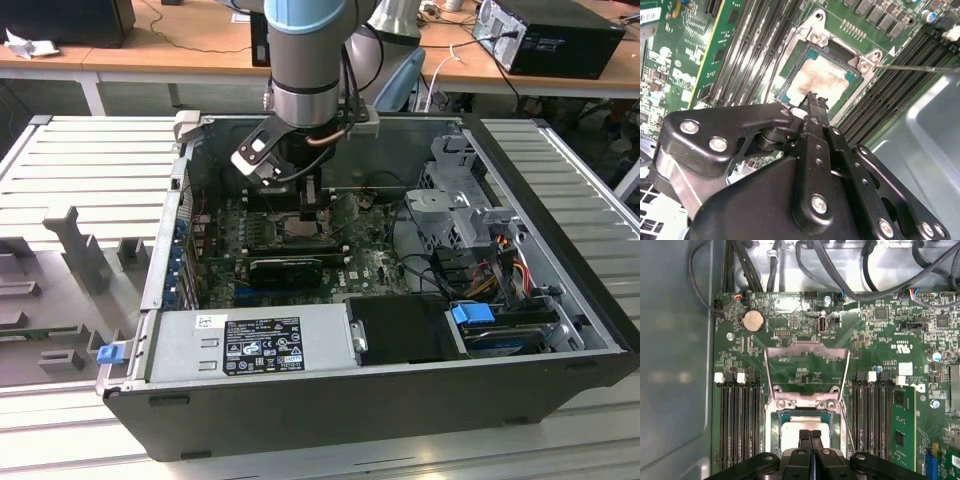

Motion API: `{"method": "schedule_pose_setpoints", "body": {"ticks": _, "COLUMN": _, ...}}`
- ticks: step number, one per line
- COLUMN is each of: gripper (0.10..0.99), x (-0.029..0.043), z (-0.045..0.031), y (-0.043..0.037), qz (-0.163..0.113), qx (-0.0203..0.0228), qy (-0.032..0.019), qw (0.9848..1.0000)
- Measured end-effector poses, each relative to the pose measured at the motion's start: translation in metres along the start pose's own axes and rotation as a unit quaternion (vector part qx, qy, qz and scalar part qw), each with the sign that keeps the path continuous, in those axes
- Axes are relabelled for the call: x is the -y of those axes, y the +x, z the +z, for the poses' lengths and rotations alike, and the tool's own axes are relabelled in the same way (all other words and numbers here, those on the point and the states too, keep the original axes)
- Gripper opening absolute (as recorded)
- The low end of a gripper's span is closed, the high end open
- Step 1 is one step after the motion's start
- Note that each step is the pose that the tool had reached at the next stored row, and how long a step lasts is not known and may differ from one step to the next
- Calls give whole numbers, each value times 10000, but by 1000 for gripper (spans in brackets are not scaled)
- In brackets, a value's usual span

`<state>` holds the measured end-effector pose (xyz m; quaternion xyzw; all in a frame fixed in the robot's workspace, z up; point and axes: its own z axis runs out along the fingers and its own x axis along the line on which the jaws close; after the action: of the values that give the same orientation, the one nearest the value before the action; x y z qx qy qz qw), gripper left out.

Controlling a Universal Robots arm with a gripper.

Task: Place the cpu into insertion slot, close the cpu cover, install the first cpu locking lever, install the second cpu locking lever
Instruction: 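Close the cpu cover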

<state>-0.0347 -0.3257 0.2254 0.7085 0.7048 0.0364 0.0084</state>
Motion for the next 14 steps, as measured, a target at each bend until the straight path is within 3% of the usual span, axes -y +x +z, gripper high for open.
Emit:
{"method": "schedule_pose_setpoints", "body": {"ticks": 3, "gripper": 106, "x": -69, "z": 4, "y": -3, "qz": 3, "qx": -22, "qy": 56, "qw": 10000}}
{"method": "schedule_pose_setpoints", "body": {"ticks": 6, "gripper": 106, "x": -76, "z": -101, "y": 2, "qz": 3, "qx": -24, "qy": 56, "qw": 10000}}
{"method": "schedule_pose_setpoints", "body": {"ticks": 14, "gripper": 106, "x": -80, "z": -151, "y": 5, "qz": 2, "qx": -23, "qy": 56, "qw": 10000}}
